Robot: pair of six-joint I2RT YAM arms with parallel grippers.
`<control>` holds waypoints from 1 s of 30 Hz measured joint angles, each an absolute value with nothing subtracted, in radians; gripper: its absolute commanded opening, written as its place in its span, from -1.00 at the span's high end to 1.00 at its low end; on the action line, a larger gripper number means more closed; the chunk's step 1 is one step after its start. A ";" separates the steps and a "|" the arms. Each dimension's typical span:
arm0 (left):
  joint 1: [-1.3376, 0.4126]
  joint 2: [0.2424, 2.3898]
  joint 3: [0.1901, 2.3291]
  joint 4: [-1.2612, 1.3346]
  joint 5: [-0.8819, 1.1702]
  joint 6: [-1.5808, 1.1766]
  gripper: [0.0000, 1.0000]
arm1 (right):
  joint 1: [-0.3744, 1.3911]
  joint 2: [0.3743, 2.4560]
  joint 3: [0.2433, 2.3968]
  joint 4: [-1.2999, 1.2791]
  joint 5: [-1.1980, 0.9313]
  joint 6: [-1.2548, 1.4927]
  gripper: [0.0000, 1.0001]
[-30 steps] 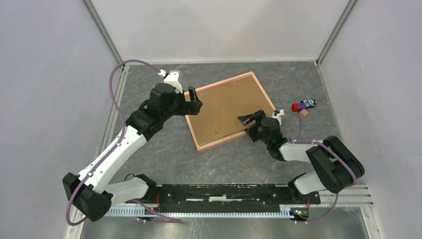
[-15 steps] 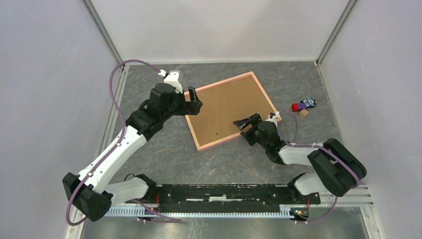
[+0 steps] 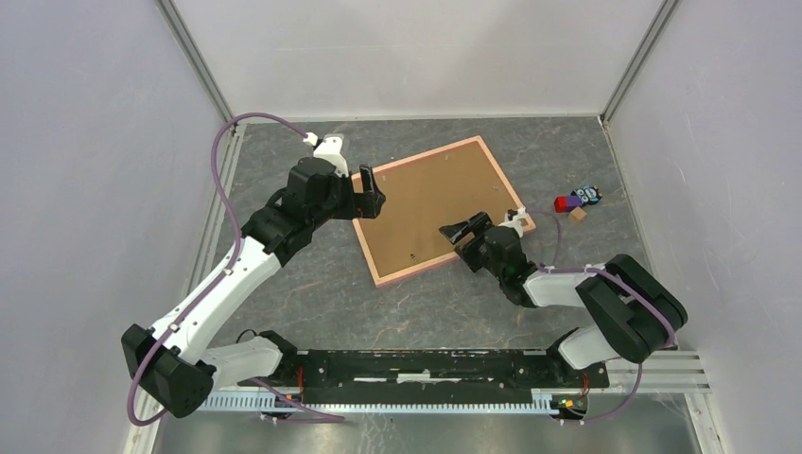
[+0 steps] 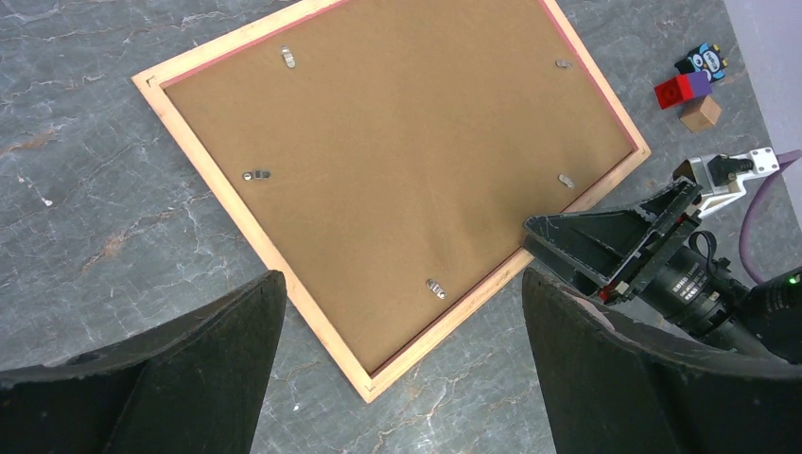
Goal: Put the photo into the frame
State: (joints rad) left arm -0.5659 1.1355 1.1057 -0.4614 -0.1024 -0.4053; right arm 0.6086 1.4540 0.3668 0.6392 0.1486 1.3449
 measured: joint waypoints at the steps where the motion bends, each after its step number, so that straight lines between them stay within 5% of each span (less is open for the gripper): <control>1: -0.566 1.135 1.106 -0.461 -0.102 -0.405 -1.00 | 0.609 1.464 0.374 0.641 0.149 1.345 -0.71; 13: -0.564 1.135 1.106 -0.461 -0.102 -0.405 -1.00 | 0.610 1.477 0.416 0.605 0.175 1.243 -0.73; 30: -0.563 1.323 1.094 -0.487 -0.102 -0.498 -0.90 | 0.568 1.116 0.522 0.400 0.324 0.413 -0.96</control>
